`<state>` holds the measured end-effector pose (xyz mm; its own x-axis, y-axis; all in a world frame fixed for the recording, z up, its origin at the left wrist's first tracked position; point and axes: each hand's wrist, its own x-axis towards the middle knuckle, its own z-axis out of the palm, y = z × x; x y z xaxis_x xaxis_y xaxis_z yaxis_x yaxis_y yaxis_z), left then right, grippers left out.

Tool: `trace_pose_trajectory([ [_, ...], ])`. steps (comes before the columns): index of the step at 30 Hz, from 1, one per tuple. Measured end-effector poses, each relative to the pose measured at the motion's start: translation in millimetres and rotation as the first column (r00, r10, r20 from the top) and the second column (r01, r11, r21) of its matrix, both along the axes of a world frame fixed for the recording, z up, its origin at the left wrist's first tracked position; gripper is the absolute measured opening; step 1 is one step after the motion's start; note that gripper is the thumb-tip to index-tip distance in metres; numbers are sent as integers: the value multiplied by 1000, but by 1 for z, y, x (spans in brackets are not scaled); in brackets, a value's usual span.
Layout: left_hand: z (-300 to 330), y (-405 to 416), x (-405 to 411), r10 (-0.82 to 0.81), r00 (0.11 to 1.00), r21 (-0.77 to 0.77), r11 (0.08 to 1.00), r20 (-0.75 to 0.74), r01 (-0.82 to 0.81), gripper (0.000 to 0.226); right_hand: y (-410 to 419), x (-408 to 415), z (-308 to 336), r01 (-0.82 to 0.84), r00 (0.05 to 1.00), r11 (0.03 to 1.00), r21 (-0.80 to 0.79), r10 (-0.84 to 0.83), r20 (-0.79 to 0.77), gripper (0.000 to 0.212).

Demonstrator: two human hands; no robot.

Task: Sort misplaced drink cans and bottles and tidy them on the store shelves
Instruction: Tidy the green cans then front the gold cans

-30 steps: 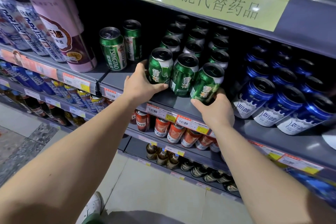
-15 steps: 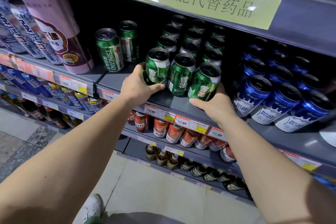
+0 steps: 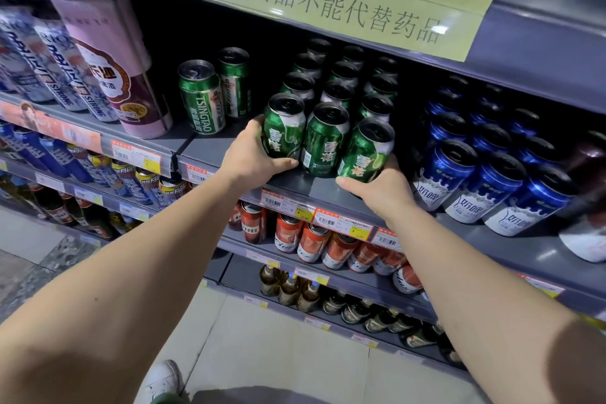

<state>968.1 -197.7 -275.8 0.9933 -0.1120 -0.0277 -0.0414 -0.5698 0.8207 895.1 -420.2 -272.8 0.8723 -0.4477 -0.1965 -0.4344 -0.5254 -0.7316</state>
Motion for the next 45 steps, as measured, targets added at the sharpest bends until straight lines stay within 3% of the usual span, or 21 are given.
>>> trace_pose_trajectory([
  [5, 18, 10, -14, -50, 998, -25, 998, -23, 50, 91, 13, -17, 20, 79, 997, 996, 38, -79, 17, 62],
  [8, 41, 17, -24, -86, 993, -4, 996, -77, 86, 99, 30, -35, 37, 124, 992, 992, 40, -123, -25, 80],
  [11, 69, 19, -35, -125, 989, 18, 992, -84, 126, 100, 45, -56, 55, 118, 992, 981, 154, -123, 27, 92],
  [18, 104, -5, -110, -71, 997, 52, 996, 28, 70, 89, 23, -138, 89, 26, 990, 978, 206, -53, 128, 68],
  [25, 135, -61, -236, -97, 995, 103, 990, 32, 93, 74, -45, -263, 135, -5, 981, 998, 70, -9, 194, 53],
  [29, 175, -73, -282, -107, 986, 126, 988, 128, 91, 67, -62, -309, 174, 19, 972, 999, 46, -29, 232, 45],
  [40, 246, -42, -394, -310, 904, 172, 948, 294, 269, 59, -16, -432, 222, 73, 939, 997, 18, -75, 335, 41],
  [45, 269, -40, -401, -282, 911, 50, 959, 302, 280, 63, -13, -426, 247, 85, 922, 996, 37, -93, 376, 45],
])
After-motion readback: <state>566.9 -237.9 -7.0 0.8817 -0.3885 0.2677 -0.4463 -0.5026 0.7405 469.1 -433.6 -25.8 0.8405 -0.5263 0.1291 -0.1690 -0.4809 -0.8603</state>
